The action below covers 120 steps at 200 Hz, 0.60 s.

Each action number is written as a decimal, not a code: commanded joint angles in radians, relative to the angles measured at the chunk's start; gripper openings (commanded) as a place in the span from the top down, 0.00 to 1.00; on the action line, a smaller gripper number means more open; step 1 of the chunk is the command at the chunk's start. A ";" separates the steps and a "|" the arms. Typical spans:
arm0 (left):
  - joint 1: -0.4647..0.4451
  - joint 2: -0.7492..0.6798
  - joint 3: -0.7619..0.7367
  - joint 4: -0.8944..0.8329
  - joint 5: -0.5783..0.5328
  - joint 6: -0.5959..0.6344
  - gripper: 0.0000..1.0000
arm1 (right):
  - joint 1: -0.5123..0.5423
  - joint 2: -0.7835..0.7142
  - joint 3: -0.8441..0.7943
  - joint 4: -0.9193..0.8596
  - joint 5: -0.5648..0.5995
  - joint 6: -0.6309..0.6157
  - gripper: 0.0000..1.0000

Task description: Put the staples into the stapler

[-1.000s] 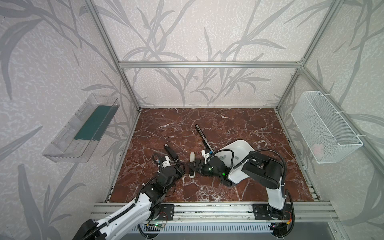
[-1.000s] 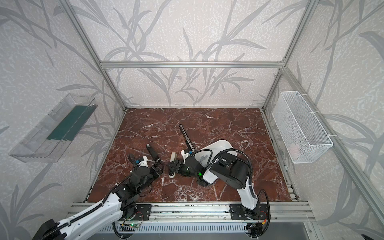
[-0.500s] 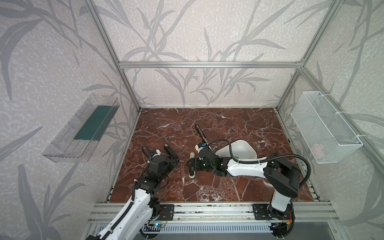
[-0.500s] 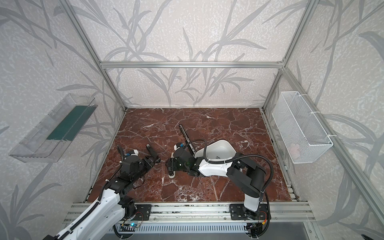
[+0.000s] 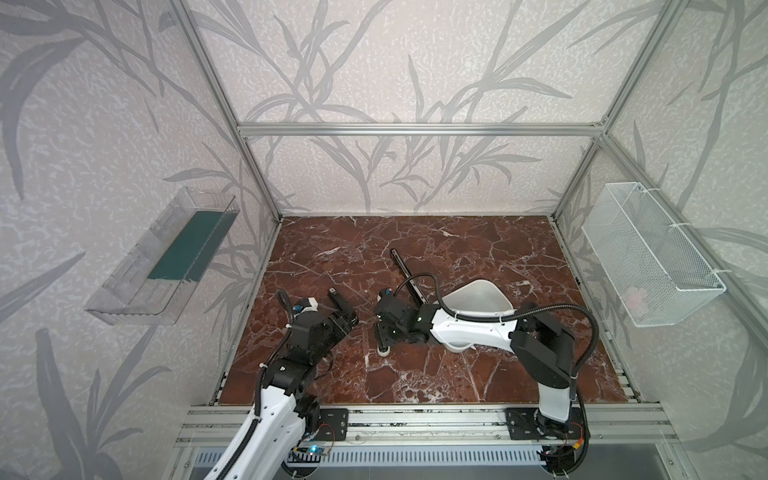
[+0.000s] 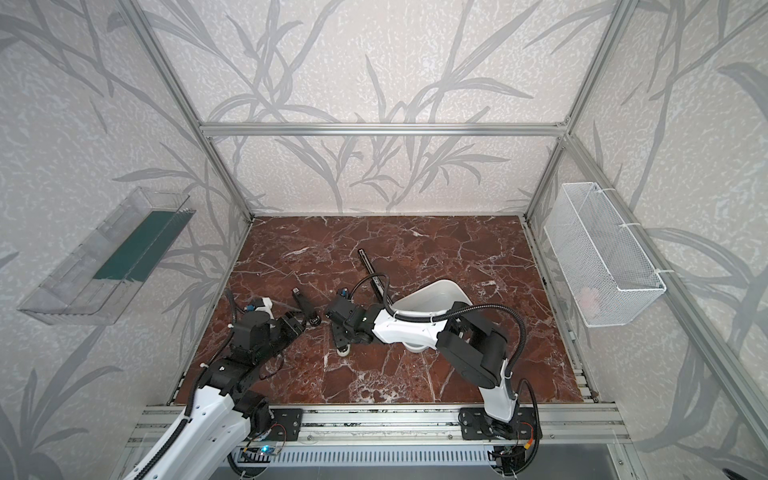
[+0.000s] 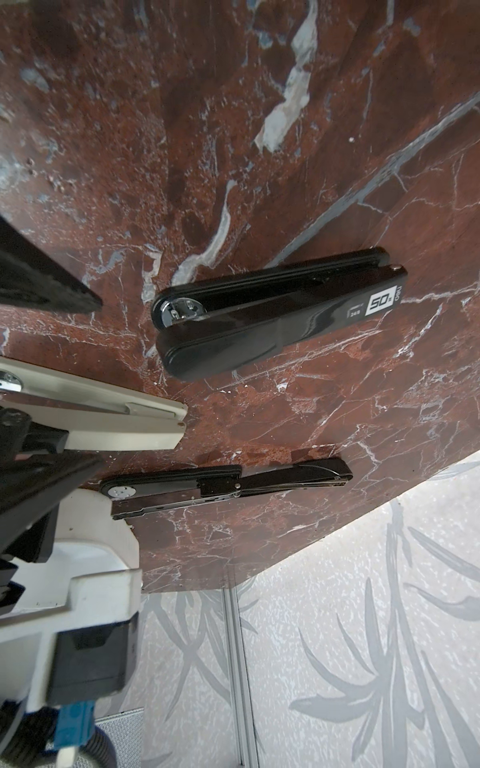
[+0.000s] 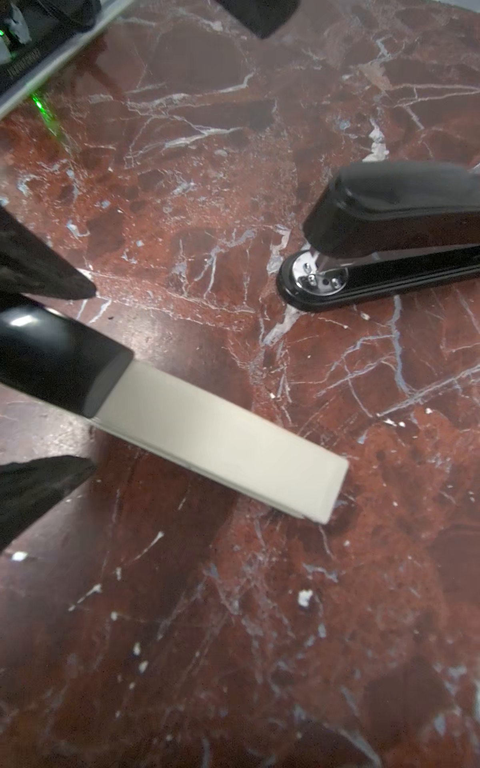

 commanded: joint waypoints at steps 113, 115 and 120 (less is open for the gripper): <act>0.030 0.000 0.025 -0.024 0.000 0.037 0.43 | -0.084 0.332 0.524 -0.292 0.090 -0.325 0.72; 0.030 0.000 0.026 -0.022 0.001 0.036 0.43 | -0.097 0.335 0.532 -0.288 0.088 -0.331 0.72; 0.031 0.005 0.028 -0.022 0.001 0.038 0.43 | -0.103 0.346 0.552 -0.283 0.079 -0.354 0.72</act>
